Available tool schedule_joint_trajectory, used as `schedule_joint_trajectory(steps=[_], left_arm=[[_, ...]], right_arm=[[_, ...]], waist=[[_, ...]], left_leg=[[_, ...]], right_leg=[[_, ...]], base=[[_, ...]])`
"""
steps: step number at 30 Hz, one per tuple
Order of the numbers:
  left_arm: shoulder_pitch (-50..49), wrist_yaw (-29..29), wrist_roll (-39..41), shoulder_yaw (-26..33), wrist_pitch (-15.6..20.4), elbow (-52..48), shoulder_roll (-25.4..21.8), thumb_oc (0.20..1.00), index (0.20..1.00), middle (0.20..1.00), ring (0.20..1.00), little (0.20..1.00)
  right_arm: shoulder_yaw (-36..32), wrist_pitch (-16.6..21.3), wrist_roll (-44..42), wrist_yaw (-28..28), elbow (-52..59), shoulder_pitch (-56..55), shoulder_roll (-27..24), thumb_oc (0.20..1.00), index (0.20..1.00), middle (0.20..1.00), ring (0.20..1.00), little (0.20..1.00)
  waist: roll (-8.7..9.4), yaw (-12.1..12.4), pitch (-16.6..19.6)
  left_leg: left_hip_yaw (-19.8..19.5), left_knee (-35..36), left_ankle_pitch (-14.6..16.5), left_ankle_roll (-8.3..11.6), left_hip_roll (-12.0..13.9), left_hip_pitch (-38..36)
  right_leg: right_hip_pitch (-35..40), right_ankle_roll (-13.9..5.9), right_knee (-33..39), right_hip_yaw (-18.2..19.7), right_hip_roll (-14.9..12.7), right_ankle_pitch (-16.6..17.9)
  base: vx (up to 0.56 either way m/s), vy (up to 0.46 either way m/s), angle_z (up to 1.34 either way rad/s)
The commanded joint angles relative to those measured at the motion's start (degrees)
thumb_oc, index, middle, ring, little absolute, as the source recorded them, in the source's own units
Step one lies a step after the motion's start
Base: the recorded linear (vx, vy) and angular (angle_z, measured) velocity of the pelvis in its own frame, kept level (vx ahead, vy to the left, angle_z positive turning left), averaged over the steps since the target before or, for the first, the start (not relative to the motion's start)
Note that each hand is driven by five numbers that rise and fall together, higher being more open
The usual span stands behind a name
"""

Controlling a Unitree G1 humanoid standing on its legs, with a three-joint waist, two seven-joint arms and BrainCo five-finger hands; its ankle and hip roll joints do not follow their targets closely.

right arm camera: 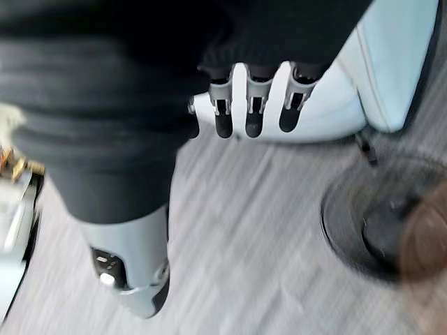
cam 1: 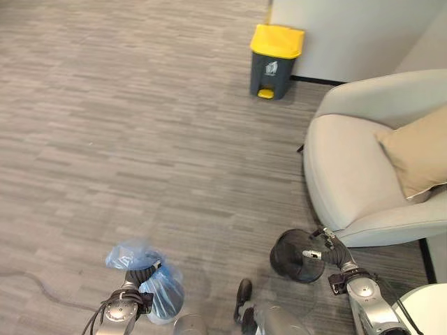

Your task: Gather garbage on tea table into small bin, then transfer packed bag to large trash can.

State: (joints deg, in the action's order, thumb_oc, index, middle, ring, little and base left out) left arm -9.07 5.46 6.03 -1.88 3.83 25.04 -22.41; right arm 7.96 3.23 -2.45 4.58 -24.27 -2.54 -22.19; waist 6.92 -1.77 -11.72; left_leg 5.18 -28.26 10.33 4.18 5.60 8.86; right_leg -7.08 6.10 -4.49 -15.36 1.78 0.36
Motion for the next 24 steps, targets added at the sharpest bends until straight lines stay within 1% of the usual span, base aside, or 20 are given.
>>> schedule_joint_trajectory(steps=[1,2,3,4,5,7,9,10,11,13,14,15,16,17,18,20,22,23,24], left_arm=[[1.94,0.12,0.01,0.9,2.49,-2.24,-2.76,0.2,0.2,0.2,0.2,0.2],[1.98,0.06,-0.1,0.9,2.45,-2.36,-2.94,0.2,0.2,0.2,0.2,0.2],[2.21,0.23,-0.29,0.78,2.49,-2.2,-3.2,0.2,0.2,0.2,0.2,0.2],[2.18,0.25,-0.5,0.78,2.42,-2.38,-3.27,0.2,0.2,0.2,0.2,0.2],[2.07,0.29,-0.74,0.7,2.47,-2.81,-3.42,0.2,0.2,0.2,0.2,0.2],[2.08,0.4,-0.84,0.52,2.52,-3.06,-3.47,0.2,0.2,0.2,0.2,0.2],[1.99,0.42,-0.77,0.54,2.68,-3.33,-3.41,0.2,0.2,0.2,0.2,0.2],[1.7,0.17,-1.04,0.58,2.71,-3.39,-3.42,0.2,0.2,0.2,0.2,0.2],[1.68,0.17,-1.04,0.58,2.71,-3.39,-3.43,0.2,0.2,0.2,0.2,0.2],[1.3,0.09,-1.24,0.48,2.68,-3.39,-3.35,0.2,0.2,0.2,0.2,0.2],[1.36,0.07,-1.48,0.53,2.61,-3.57,-3.72,0.2,0.2,0.2,0.2,0.2],[1.36,0.07,-1.48,0.53,2.61,-3.57,-3.75,0.2,0.2,0.2,0.2,0.2],[1.43,0.01,-1.61,0.57,2.43,-3.76,-4.27,0.2,0.2,0.2,0.2,0.2],[2.3,0.42,-1.94,0.51,2.35,-3.64,-5.06,0.2,0.2,0.2,0.2,0.2],[2.78,0.53,-2.12,0.46,2.31,-3.49,-5.38,0.2,0.2,0.2,0.2,0.2],[3.13,0.71,-1.98,0.37,2.25,-3.73,-5.69,0.2,0.2,0.2,0.2,0.2],[3.1,0.8,-1.67,0.51,2.33,-3.71,-5.87,0.2,0.2,0.2,0.2,0.2],[3.1,0.8,-1.66,0.52,2.34,-3.7,-5.86,0.2,0.2,0.2,0.2,0.2],[2.87,0.92,-1.14,0.51,2.32,-3.61,-5.89,0.2,0.2,0.2,0.2,0.2]], right_arm=[[-0.45,1.83,-1.96,0.32,0.94,-0.46,-0.29,1.0,1.0,1.0,1.0,1.0],[-0.46,1.79,-1.82,0.37,0.83,-0.41,-0.31,1.0,1.0,1.0,1.0,1.0],[-0.43,1.88,-1.69,0.67,0.2,-0.22,-0.27,1.0,1.0,1.0,1.0,1.0],[-0.44,1.9,-1.65,0.74,0.16,-0.28,-0.17,1.0,1.0,1.0,1.0,1.0],[-0.33,1.84,-1.35,1.0,-0.33,-0.41,0.18,1.0,1.0,1.0,1.0,1.0],[-0.41,1.66,-1.11,1.18,-0.75,-0.5,0.48,1.0,1.0,1.0,1.0,1.0],[-0.37,1.65,-0.93,1.2,-0.96,-0.43,0.57,1.0,1.0,1.0,1.0,1.0],[-0.48,1.56,-0.06,1.01,-1.09,-0.37,0.86,1.0,1.0,1.0,1.0,1.0],[-0.48,1.55,-0.05,1.01,-1.07,-0.4,0.86,1.0,1.0,1.0,1.0,1.0],[-0.71,1.35,0.21,0.95,-0.85,-0.19,1.43,1.0,1.0,1.0,1.0,1.0],[-1.01,1.26,0.25,0.76,-0.48,-0.09,2.05,1.0,1.0,1.0,1.0,1.0],[-1.01,1.24,0.26,0.76,-0.45,-0.11,2.08,1.0,1.0,1.0,1.0,1.0],[-0.8,1.05,0.33,0.49,-0.21,0.03,2.46,1.0,1.0,1.0,1.0,1.0],[-0.6,1.22,0.22,0.71,-0.1,0.52,3.13,1.0,1.0,1.0,1.0,1.0],[-0.45,1.21,0.02,0.58,0.11,0.73,3.64,1.0,1.0,1.0,1.0,1.0],[-0.16,1.13,0.07,0.56,0.37,1.09,4.02,1.0,1.0,1.0,1.0,1.0],[-0.17,1.16,-0.1,0.61,0.4,1.28,3.89,1.0,1.0,1.0,1.0,1.0],[-0.16,1.16,-0.1,0.61,0.39,1.28,3.88,1.0,1.0,1.0,1.0,1.0],[0.12,1.18,-0.39,0.77,0.38,1.66,3.78,1.0,1.0,1.0,1.0,1.0]], waist=[[0.87,-0.49,-0.13],[0.92,-0.06,-0.28],[0.7,0.58,-0.43],[0.51,0.92,-0.43],[0.07,1.77,-0.48],[-0.16,2.51,-0.46],[-0.37,2.67,-0.22],[-0.5,2.8,0.72],[-0.47,2.86,0.72],[-0.1,2.9,1.77],[0.26,2.73,2.37],[0.36,2.9,2.34],[0.7,2.79,2.27],[0.85,2.61,2.24],[1.0,2.38,1.99],[1.03,2.17,1.61],[0.93,1.83,1.42],[0.89,1.77,1.37],[0.73,1.4,0.89]], left_leg=[[1.29,9.74,-0.83,-1.7,-2.49,0.92],[1.32,10.99,-2.15,-1.41,-2.46,2.3],[1.11,14.91,-6.81,-0.38,-1.8,4.85],[0.98,16.63,-8.89,0.04,-1.51,5.85],[0.63,19.24,-12.39,0.8,-1.37,8.01],[0.42,20.79,-14.41,1.14,-1.44,9.19],[0.38,21.1,-14.5,1.11,-1.45,9.16],[0.48,22.53,-13.37,0.35,-1.57,7.15],[0.56,22.6,-13.38,0.33,-1.58,7.08],[0.49,21.25,-12.26,-0.62,-2.41,6.18],[1.24,20.56,-10.75,-1.78,-3.04,4.84],[1.43,20.52,-10.67,-1.83,-3.07,4.78],[1.68,20.26,-9.63,-2.6,-3.57,3.7],[2.18,20.1,-8.69,-3.64,-3.94,2.92],[2.71,20.1,-7.96,-4.11,-4.12,1.8],[3.51,20.65,-7.18,-4.51,-4.16,0.1],[3.79,21.35,-6.32,-4.54,-4.26,-1.21],[3.72,21.38,-6.28,-4.53,-4.24,-1.31],[4.2,21.93,-5.13,-4.64,-4.43,-2.89]], right_leg=[[1.5,-10.59,-1.07,2.36,-5.87,-5.08],[2.07,-10.47,-0.84,2.78,-5.81,-5.34],[3.12,-10.53,-0.44,3.13,-5.46,-5.82],[3.84,-10.58,-0.26,3.25,-5.25,-6.08],[5.8,-10.63,0.11,3.78,-4.64,-6.86],[7.4,-10.56,-0.03,4.66,-4.45,-7.78],[8.01,-10.64,-0.25,5.15,-4.41,-8.23],[9.02,-11.27,-0.68,5.78,-5.12,-9.03],[9.02,-11.29,-0.69,5.85,-5.15,-9.04],[9.69,-12.18,-2.09,6.58,-6.47,-9.24],[9.52,-13.15,-5.02,7.12,-7.89,-8.76],[9.39,-13.21,-5.29,7.32,-8.0,-8.91],[8.82,-13.62,-8.32,7.98,-8.61,-8.48],[7.14,-13.99,-12.29,8.9,-8.91,-7.36],[5.28,-14.35,-14.92,8.95,-9.26,-5.59],[2.22,-14.11,-15.71,7.95,-9.76,-4.02],[0.41,-13.88,-13.43,6.27,-9.96,-3.59],[0.55,-13.87,-13.36,6.19,-9.94,-3.6],[-1.44,-13.96,-10.17,3.84,-10.51,-2.64]], base=[[0.27,0.02,-0.16],[0.25,0.093,-0.05],[0.2,0.11,-0.3],[0.32,0.18,-0.46],[0.29,0.165,-0.56],[0.23,0.149,-0.39],[0.21,0.189,-0.34],[0.26,0.244,-0.45],[0.28,0.279,-0.53],[0.29,0.269,-0.39],[0.27,0.256,-0.33],[0.26,0.27,-0.29],[0.19,0.222,-0.24],[0.24,0.283,-0.01],[0.19,0.248,0.1],[0.14,0.129,0.07],[0.15,0.064,-0.1],[0.21,0.063,-0.08],[0.23,0.053,-0.02]])
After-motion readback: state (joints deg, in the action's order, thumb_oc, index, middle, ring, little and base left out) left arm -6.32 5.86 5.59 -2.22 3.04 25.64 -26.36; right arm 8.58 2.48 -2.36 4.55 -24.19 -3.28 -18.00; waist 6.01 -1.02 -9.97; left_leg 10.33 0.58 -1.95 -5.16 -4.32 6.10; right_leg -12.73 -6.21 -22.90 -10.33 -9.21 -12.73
